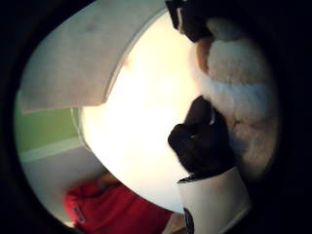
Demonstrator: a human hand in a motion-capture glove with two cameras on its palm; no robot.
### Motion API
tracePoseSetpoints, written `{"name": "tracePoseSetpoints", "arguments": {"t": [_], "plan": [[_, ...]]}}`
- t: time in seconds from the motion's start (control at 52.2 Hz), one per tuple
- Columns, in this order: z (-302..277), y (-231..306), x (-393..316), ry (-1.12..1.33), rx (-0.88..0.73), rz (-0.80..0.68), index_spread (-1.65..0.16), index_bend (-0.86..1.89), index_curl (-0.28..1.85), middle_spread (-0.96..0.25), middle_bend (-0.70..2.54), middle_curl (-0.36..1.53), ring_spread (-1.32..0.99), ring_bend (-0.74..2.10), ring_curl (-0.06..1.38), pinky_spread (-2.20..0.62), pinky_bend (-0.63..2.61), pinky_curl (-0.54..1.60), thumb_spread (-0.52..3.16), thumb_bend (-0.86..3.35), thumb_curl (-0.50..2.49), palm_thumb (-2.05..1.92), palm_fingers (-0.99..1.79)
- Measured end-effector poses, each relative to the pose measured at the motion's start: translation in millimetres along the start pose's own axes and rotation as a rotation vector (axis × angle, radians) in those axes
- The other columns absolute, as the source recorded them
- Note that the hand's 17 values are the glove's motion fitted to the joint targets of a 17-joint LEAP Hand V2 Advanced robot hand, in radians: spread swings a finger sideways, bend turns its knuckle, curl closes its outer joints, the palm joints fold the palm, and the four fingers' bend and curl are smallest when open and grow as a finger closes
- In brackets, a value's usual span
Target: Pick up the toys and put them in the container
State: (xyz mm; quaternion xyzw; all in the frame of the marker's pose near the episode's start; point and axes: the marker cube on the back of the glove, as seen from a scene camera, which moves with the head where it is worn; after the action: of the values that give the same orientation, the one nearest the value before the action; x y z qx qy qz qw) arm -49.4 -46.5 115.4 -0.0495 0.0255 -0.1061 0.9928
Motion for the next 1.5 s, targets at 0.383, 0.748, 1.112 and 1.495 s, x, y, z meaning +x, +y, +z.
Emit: {"name": "tracePoseSetpoints", "arguments": {"t": [0.383,0.748,1.112,1.495], "plan": [[-3.0,-23.8,6.4,0.111,0.233,0.030,-0.48,0.28,0.35,-0.36,0.39,0.30,-0.44,0.84,0.38,-0.46,1.02,0.36,1.15,0.13,0.57,0.57,1.05],[-50.7,-33.0,19.4,-0.060,0.271,0.033,-0.55,0.42,0.56,-0.39,0.76,0.51,-0.43,1.06,0.50,-0.47,0.92,0.38,0.74,0.07,0.78,0.61,1.23],[-162.6,-53.2,6.2,-0.033,0.314,0.053,-0.58,0.42,0.75,-0.37,0.79,0.59,-0.41,1.10,0.50,-0.48,0.97,0.42,0.58,0.03,0.92,0.60,1.12],[-221.9,-123.8,-83.8,0.055,0.350,-0.109,-0.61,0.33,0.91,-0.38,0.73,0.63,-0.40,1.10,0.48,-0.48,0.95,0.42,0.53,-0.01,1.03,0.58,1.10]]}}
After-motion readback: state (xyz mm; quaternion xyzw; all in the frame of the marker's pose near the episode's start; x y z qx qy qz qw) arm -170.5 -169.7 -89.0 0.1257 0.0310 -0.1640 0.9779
